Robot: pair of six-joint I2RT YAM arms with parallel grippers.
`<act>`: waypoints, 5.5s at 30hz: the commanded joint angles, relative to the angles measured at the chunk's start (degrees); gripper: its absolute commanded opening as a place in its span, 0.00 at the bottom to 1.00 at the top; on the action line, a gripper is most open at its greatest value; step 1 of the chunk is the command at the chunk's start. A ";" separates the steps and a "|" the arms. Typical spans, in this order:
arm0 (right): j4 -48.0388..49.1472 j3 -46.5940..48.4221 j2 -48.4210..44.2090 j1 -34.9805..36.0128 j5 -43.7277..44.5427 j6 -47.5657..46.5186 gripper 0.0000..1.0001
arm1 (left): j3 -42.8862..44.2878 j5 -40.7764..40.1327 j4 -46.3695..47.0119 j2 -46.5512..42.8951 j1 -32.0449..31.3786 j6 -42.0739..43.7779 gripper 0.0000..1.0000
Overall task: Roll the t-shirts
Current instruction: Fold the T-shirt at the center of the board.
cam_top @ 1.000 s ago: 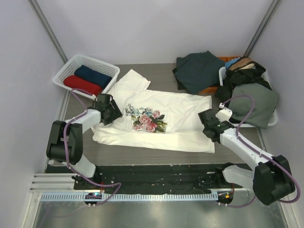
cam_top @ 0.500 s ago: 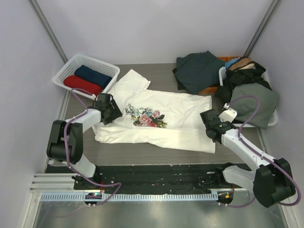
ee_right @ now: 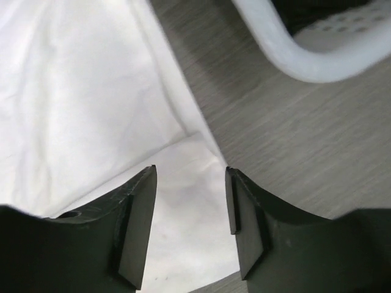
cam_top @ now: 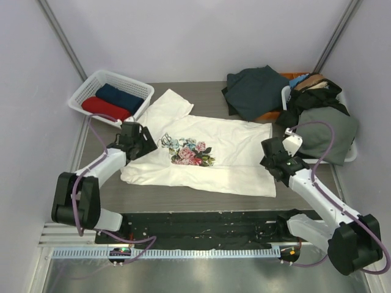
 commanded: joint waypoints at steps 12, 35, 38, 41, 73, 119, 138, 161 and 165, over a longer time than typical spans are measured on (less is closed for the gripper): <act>19.97 -0.73 3.38 3.23 -44.10 -7.92 0.01 | -3.33 -1.43 -2.02 -13.88 -2.46 -2.10 0.70; 13.82 -2.58 10.23 13.87 -25.03 -1.49 0.01 | -5.53 0.33 -12.84 -7.76 -3.78 -4.47 0.00; 12.68 -2.50 13.04 13.87 -23.98 -0.43 0.01 | -5.36 -0.11 -12.92 -4.41 -3.96 -4.65 0.00; 10.49 -2.67 15.06 14.14 -22.92 1.67 0.01 | -4.83 -0.90 -14.41 -1.51 -3.87 -5.00 0.00; -7.54 17.71 8.48 15.03 -10.09 -3.14 0.04 | 3.51 -7.85 -21.73 -20.84 -6.51 -4.75 0.51; 22.70 13.94 10.24 -2.91 -19.58 -18.27 0.12 | 101.87 -6.70 -19.42 71.62 -4.49 14.69 0.91; 20.85 15.26 16.74 -6.25 -17.47 -15.72 0.17 | 97.65 -6.71 -16.71 70.22 -4.57 16.79 0.36; 19.97 23.25 31.06 -9.51 -9.12 -17.57 0.41 | 75.42 -0.99 -0.45 54.05 -4.57 17.15 0.00; 20.24 27.90 36.59 -9.77 -7.46 -18.71 0.48 | 74.89 -0.56 -0.09 52.81 -4.57 17.15 0.00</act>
